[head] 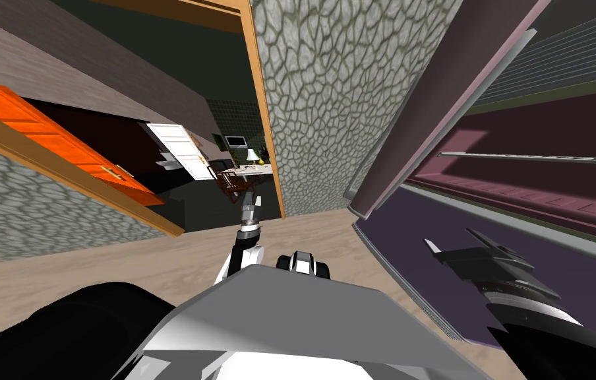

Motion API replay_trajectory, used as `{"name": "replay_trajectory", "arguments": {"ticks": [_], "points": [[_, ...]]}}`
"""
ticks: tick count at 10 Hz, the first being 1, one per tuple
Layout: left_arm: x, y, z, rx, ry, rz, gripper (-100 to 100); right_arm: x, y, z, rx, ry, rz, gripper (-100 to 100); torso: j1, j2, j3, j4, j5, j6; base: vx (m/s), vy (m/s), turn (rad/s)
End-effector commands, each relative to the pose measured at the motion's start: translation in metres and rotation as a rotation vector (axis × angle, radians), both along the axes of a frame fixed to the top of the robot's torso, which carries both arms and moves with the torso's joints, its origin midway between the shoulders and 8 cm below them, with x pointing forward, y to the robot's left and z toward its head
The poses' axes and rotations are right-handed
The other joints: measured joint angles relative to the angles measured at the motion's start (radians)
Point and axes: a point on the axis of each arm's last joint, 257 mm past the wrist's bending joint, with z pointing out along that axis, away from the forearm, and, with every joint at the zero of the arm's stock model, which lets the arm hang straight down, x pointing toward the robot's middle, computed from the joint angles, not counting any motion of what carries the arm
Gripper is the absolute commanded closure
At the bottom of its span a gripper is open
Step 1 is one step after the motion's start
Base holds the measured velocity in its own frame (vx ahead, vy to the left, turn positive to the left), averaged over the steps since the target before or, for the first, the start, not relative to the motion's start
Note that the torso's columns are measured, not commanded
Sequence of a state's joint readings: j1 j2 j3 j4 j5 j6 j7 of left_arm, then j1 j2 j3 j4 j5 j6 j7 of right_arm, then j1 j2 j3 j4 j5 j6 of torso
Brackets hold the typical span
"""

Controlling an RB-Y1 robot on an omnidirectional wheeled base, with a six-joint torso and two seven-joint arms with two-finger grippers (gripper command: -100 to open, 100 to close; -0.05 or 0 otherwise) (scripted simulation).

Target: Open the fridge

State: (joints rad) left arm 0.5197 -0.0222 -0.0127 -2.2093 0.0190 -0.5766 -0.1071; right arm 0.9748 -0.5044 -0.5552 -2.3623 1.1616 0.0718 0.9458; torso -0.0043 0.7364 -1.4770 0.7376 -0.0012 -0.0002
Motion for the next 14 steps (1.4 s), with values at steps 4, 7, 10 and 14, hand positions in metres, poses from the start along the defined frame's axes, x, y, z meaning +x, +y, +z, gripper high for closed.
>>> {"name": "replay_trajectory", "arguments": {"ticks": [4,7,10,14], "points": [[0.0,0.0,0.0,0.0,0.0,0.0,0,-0.009,0.005,0.024,-0.007,-0.006,0.017,-100,0.003,0.004,0.003,0.001,0.001,0.001,0.078,0.0,-0.073],[0.0,0.0,0.0,0.0,0.0,0.0,0,-0.013,0.013,0.042,-0.01,-0.007,0.039,-100,0.005,0.002,0.001,0.0,0.001,0.0,0.053,-0.005,-0.072],[0.0,0.0,0.0,0.0,0.0,0.0,0,-0.016,0.023,0.058,-0.01,-0.004,0.066,-100,0.004,0.002,0.001,0.0,0.001,0.0,0.052,0.0,-0.075],[0.0,0.0,0.0,0.0,0.0,0.0,0,-0.015,0.026,0.06,-0.009,-0.003,0.071,0,0.004,0.003,0.002,0.001,0.001,0.0,0.017,-0.004,-0.02]]}}
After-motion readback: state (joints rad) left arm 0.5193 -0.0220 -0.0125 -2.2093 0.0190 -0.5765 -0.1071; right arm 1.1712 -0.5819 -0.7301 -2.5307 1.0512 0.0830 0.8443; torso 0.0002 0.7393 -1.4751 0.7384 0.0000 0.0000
